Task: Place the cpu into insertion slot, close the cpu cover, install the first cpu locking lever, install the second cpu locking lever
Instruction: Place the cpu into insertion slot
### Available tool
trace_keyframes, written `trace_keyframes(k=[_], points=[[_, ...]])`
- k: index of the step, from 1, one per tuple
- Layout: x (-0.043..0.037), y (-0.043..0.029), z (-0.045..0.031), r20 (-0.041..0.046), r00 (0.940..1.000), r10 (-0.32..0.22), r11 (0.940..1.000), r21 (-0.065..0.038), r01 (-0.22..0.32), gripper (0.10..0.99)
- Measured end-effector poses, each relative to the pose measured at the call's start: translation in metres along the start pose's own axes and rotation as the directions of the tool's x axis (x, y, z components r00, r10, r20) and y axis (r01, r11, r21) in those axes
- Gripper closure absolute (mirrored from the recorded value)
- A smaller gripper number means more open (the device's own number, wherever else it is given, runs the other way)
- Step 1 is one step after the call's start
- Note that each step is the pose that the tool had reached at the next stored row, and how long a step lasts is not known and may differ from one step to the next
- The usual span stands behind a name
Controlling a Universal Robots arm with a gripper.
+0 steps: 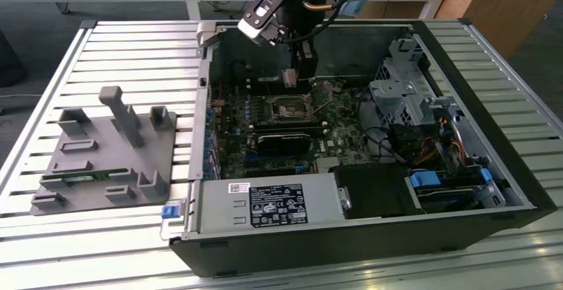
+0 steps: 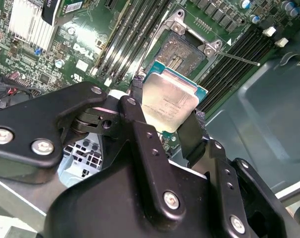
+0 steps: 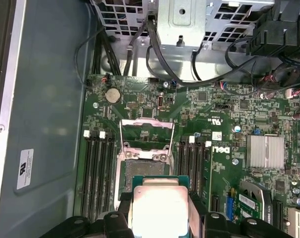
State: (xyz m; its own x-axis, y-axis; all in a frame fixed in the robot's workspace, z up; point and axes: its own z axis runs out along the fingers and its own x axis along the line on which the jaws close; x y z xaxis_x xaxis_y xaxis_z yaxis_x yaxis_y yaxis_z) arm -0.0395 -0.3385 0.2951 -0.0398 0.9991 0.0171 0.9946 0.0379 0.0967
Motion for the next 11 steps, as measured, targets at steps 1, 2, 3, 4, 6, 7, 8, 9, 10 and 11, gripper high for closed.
trace_keyframes(k=[1, 2, 3, 4, 6, 7, 8, 9, 10, 11], points=[[0.0000, -0.0001, 0.0005, 0.0000, 1.0000, 0.000, 1.0000, 0.000, 0.000, 0.553], [0.0000, -0.0001, 0.0011, 0.0000, 1.0000, 0.000, 1.0000, 0.000, 0.000, 0.553], [0.0000, -0.0002, 0.0015, 0.0000, 1.0000, 0.000, 1.0000, 0.000, 0.000, 0.553], [0.0000, -0.0002, 0.0021, 0.0000, 1.0000, 0.000, 1.0000, 0.000, 0.000, 0.553], [-0.0001, -0.0003, 0.0031, 0.0000, 1.0000, 0.000, 1.0000, 0.000, 0.000, 0.553], [-0.0001, -0.0004, 0.0037, 0.0000, 1.0000, 0.000, 1.0000, 0.000, 0.000, 0.553], [-0.0001, -0.0004, 0.0042, 0.0000, 1.0000, 0.000, 1.0000, 0.000, 0.000, 0.553], [-0.0001, -0.0005, 0.0047, 0.0000, 1.0000, 0.000, 1.0000, 0.000, 0.000, 0.553], [-0.0001, -0.0005, 0.0053, 0.0000, 1.0000, 0.000, 1.0000, 0.000, 0.000, 0.553], [-0.0001, -0.0006, 0.0058, 0.0000, 1.0000, 0.000, 1.0000, 0.000, 0.000, 0.553]])
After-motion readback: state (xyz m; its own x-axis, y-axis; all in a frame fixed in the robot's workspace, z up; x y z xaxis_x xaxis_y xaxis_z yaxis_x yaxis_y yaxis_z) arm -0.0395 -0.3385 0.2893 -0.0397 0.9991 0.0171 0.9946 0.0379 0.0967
